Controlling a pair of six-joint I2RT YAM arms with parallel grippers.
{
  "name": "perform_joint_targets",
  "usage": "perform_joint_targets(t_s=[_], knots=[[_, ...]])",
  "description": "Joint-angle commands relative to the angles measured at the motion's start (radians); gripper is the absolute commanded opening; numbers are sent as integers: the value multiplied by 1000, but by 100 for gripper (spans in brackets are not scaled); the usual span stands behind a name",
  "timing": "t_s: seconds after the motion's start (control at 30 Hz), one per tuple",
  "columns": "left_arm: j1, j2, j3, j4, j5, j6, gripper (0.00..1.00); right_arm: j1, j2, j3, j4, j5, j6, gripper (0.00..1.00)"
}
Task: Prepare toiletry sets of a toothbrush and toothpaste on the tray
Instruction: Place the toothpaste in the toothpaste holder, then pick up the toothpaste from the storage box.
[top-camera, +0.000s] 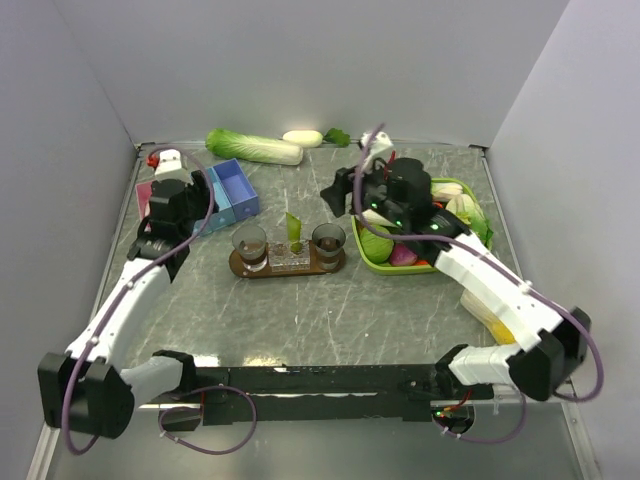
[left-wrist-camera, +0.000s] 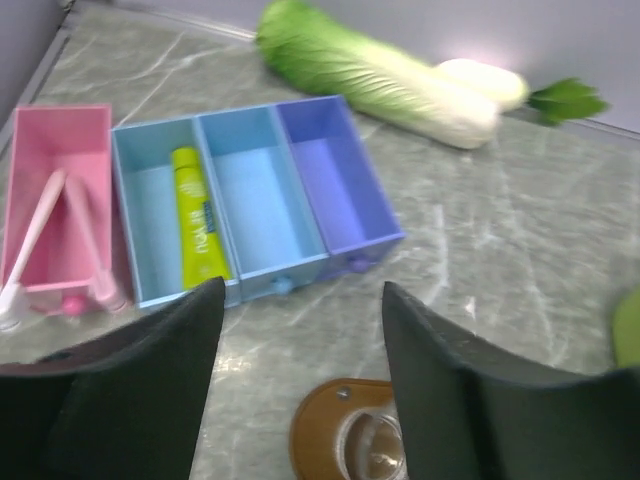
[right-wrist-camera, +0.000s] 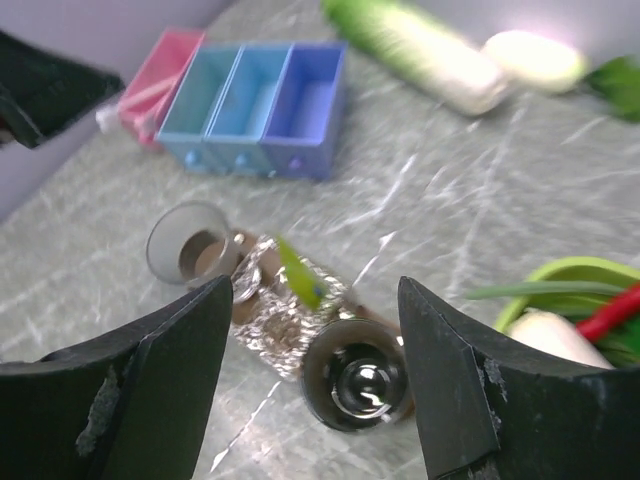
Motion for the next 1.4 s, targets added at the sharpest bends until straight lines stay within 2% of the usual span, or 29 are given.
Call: perform_joint_targets(t_s=[0.0,0.1,0.2,0.33,0.5,0.6,0.87,1.0,1.37], knots=[[85,114,73,-13,-20,45,58,-12,-129,-31,-11,-43,19,73],[165,214,133,-51,43,22,49,-13,-195,-63,-34,-33,23,72],[199,307,213,-96,42,27,44,-13,-262,-109,-31,-39,34,72],[225,426,326,-130,-1,51,44,-13,-331,-160,-28,-30,38,72],[228,617,443,-193,0,45,35,-13,-431,-224,-5,-36,58,72],[250,683,480,-203,5,35,35,-16,-477,-267,-5,-30,61,72],[310,711,429,-131,102,4,36,-16,-517,-297,-44,-6,72,72],[310,795,471,-153,143,-2,31,-16,-506,-301,-33,-17,88,71],[310,895,529,-165,165,-1,33,-16,-479,-300,-31,-23,115,71]])
